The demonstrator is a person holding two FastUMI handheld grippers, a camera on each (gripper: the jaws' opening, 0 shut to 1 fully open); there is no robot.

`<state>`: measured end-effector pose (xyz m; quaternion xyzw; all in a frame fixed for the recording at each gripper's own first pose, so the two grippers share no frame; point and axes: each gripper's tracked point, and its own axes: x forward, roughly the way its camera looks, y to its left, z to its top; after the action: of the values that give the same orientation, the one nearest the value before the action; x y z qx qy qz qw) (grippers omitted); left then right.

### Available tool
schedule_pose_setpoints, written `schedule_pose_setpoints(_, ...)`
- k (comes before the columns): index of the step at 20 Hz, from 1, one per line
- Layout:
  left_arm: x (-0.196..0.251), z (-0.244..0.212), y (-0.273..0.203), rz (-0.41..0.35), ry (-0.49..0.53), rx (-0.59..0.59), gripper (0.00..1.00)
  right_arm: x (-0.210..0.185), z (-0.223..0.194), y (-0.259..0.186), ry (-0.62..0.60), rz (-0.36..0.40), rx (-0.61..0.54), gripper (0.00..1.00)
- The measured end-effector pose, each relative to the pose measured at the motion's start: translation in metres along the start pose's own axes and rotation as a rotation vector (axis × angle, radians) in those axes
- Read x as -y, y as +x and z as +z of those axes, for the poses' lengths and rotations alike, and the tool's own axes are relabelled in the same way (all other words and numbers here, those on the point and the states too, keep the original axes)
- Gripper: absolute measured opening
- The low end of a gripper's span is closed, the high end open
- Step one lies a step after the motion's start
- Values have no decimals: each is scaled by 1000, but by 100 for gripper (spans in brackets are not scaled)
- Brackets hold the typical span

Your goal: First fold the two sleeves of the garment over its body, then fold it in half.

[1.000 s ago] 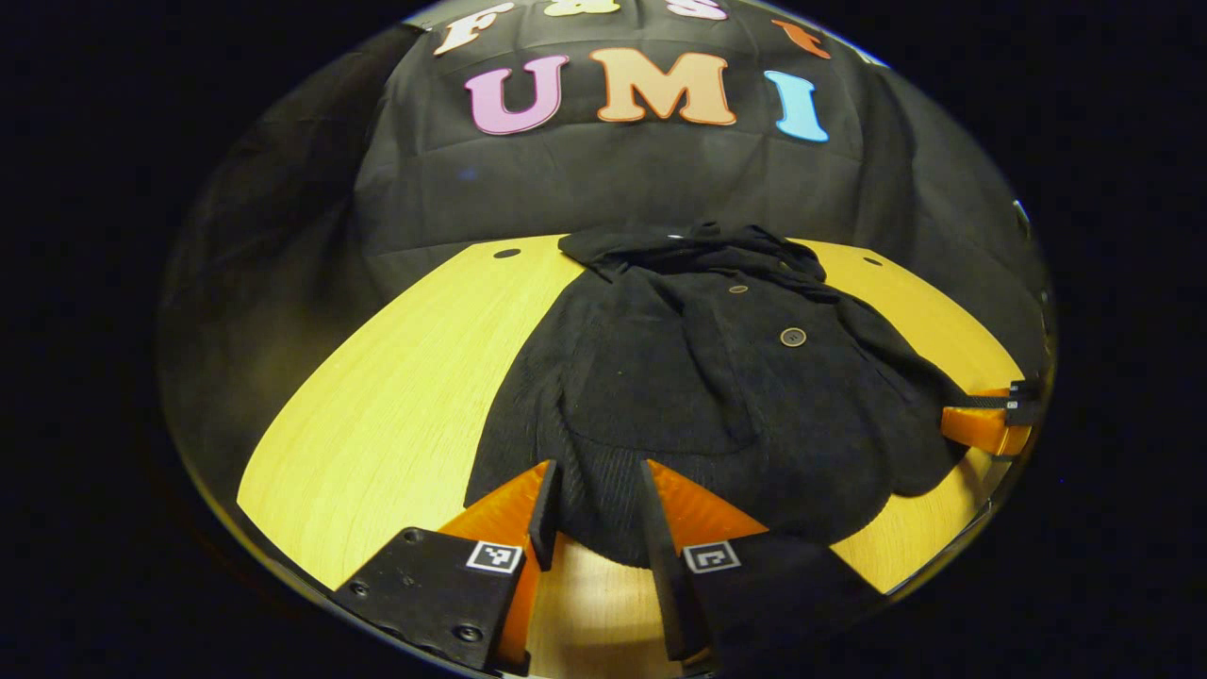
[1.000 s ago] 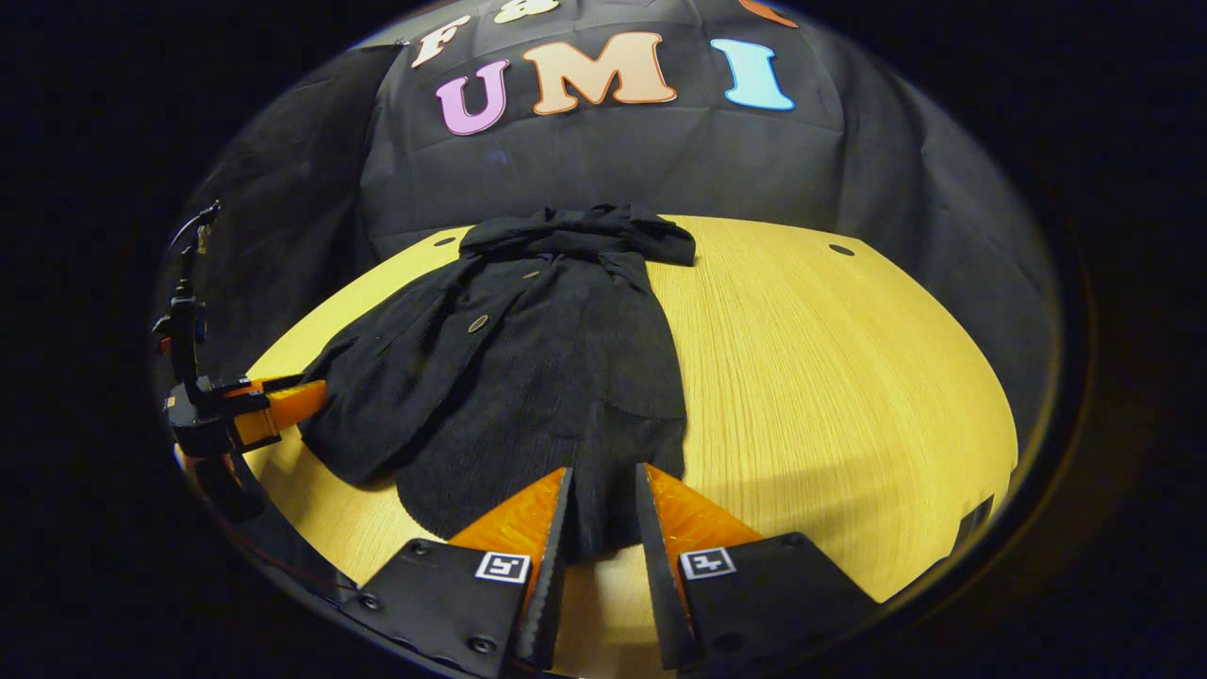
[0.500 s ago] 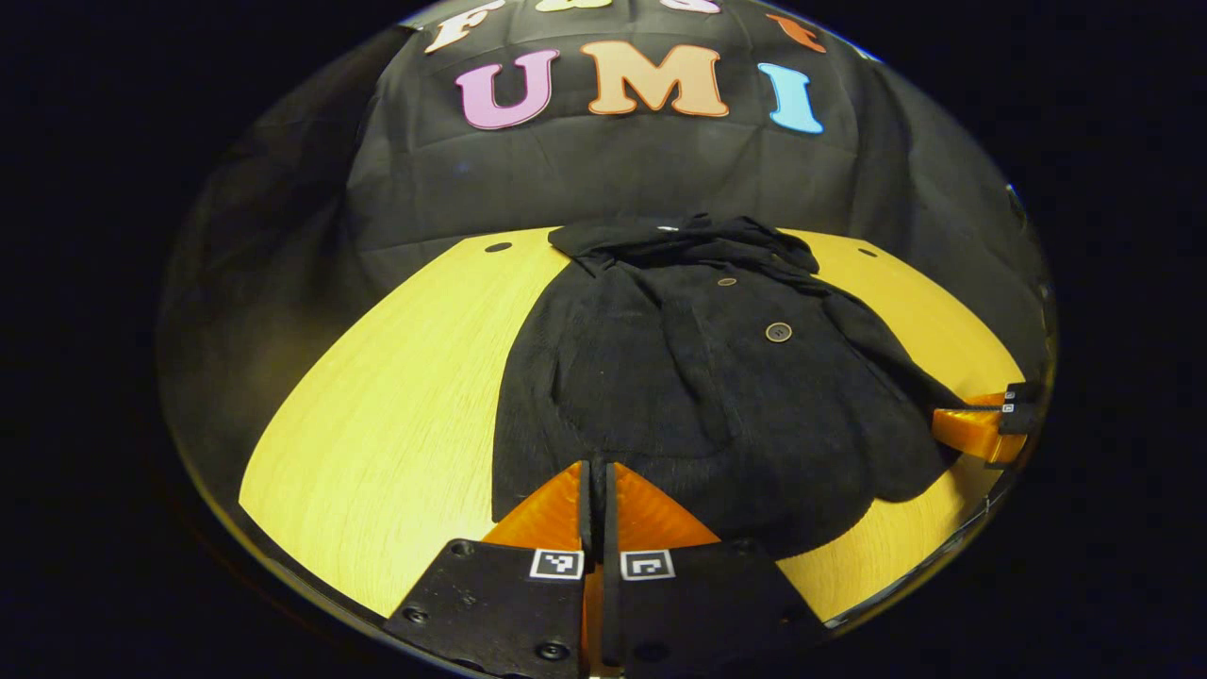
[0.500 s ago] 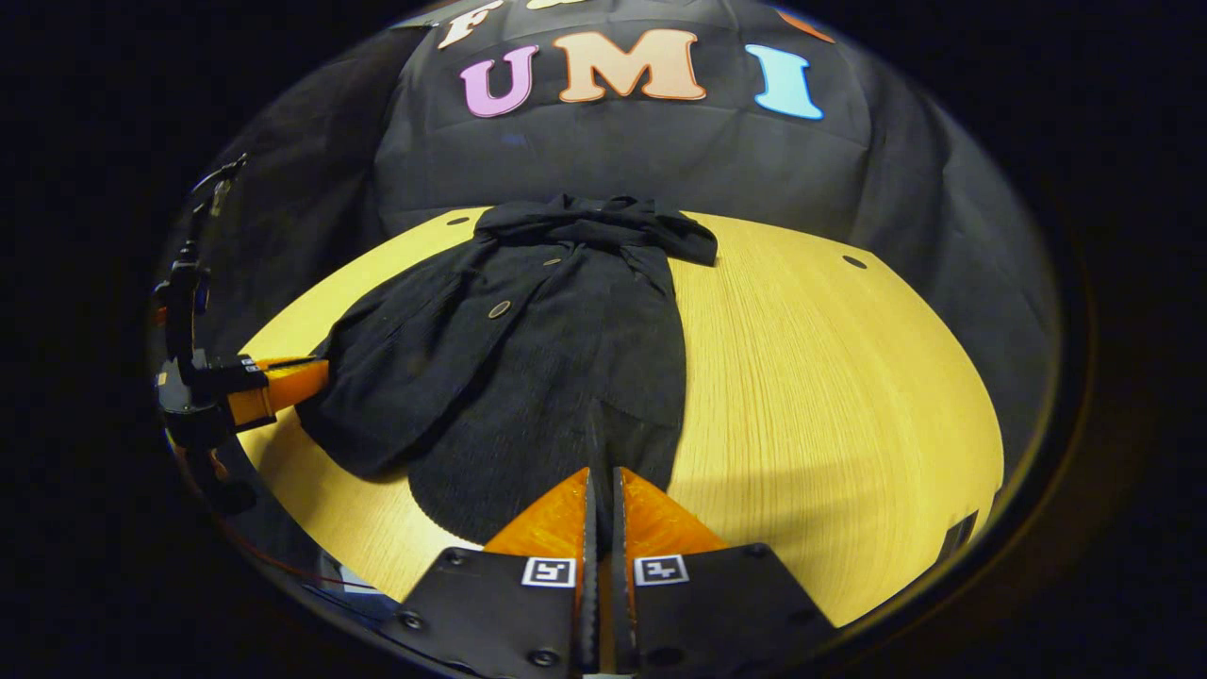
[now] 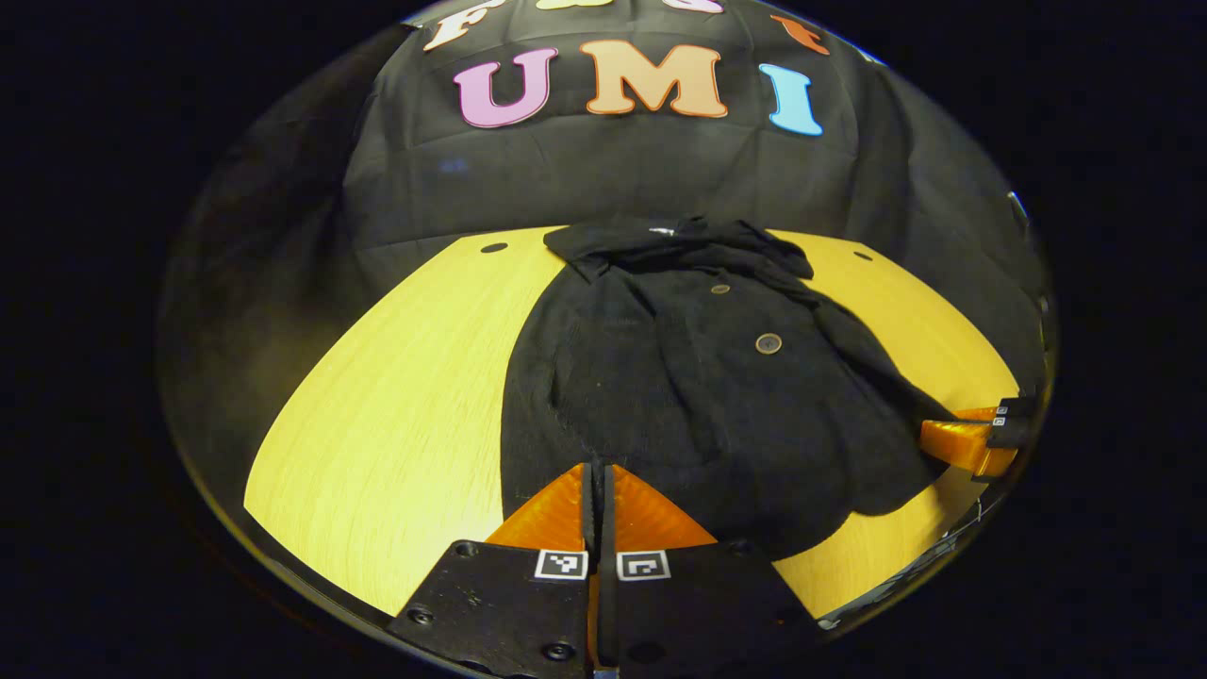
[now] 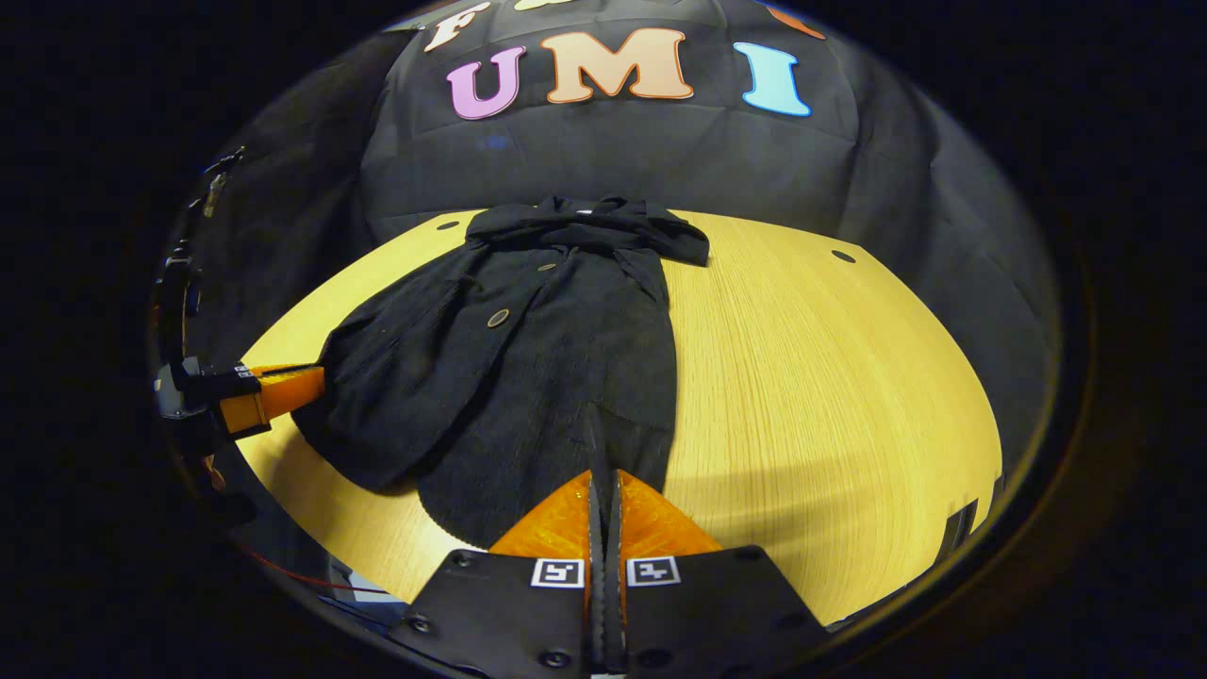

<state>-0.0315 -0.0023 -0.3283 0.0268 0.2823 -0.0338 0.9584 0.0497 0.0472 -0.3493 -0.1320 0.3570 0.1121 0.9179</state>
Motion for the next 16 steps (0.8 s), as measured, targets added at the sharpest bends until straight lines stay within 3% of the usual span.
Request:
schedule_pose_setpoints(9,2,56,-15,-22,-10,100,0,-3,45,-24,15,43,80,2)
schedule_pose_setpoints(16,-1,122,-13,-3,-22,199,0,4,110,-32,-17,67,169,2)
